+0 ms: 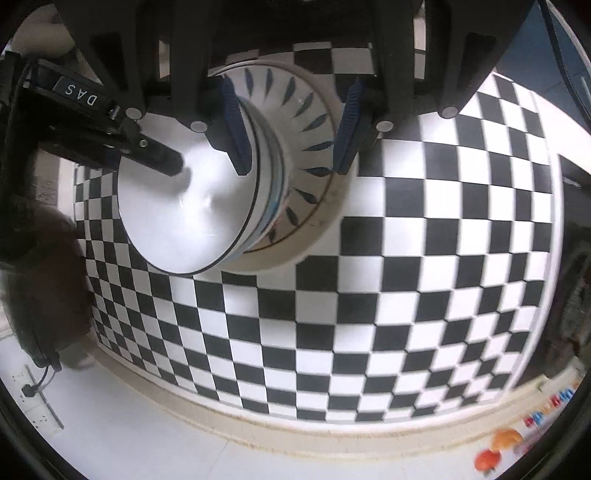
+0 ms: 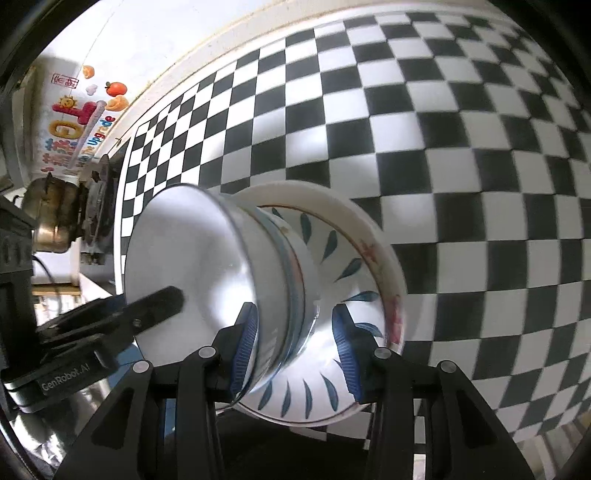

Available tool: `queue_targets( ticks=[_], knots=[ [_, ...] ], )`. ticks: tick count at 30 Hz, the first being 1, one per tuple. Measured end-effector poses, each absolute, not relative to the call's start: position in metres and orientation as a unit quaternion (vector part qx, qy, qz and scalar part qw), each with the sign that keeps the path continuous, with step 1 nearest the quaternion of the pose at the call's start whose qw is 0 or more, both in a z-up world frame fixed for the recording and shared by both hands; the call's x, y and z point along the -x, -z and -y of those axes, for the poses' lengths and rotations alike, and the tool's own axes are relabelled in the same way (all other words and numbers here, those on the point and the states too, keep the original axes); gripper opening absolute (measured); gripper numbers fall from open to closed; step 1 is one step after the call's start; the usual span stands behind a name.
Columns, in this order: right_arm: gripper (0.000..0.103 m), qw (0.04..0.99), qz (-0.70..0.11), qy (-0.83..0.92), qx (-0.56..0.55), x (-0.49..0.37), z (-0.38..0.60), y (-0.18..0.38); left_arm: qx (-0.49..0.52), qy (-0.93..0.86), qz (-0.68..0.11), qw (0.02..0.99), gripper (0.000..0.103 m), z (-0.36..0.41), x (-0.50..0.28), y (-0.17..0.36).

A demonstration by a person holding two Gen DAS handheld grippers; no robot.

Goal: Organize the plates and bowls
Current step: 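Open both tools and lift them up off the stacked bowls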

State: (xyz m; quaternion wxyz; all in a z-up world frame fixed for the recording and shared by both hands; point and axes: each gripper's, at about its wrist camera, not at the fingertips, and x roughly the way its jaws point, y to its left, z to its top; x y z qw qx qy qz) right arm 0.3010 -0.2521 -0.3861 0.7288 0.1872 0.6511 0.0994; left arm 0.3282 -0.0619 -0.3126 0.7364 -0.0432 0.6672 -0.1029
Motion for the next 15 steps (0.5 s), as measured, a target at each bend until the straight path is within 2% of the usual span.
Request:
queue_targets(
  ticks=[6, 9, 11, 13, 15],
  knots=[
    [0.051, 0.766, -0.629, -0.063, -0.113, -0.283, 0.241, 0.348, 0.021, 0.090, -0.634, 0.768, 0.045, 0.060, -0.312, 0.289],
    [0.060, 0.782, -0.616, -0.042, -0.086, -0.269, 0.237, 0.327, 0.020, 0.086, -0.612, 0.786, 0.063, 0.057, -0.304, 0.274],
    [0.074, 0.789, -0.606, -0.037, -0.089, -0.258, 0.237, 0.312, 0.007, 0.075, -0.585, 0.807, 0.067, 0.056, -0.297, 0.259],
    [0.079, 0.795, -0.599, -0.033, -0.093, -0.248, 0.237, 0.299, -0.014, 0.062, -0.556, 0.829, 0.085, 0.055, -0.292, 0.244],
    [0.081, 0.803, -0.589, -0.024, -0.089, -0.237, 0.235, 0.285, -0.017, 0.058, -0.540, 0.840, 0.086, 0.050, -0.286, 0.231]
  ],
)
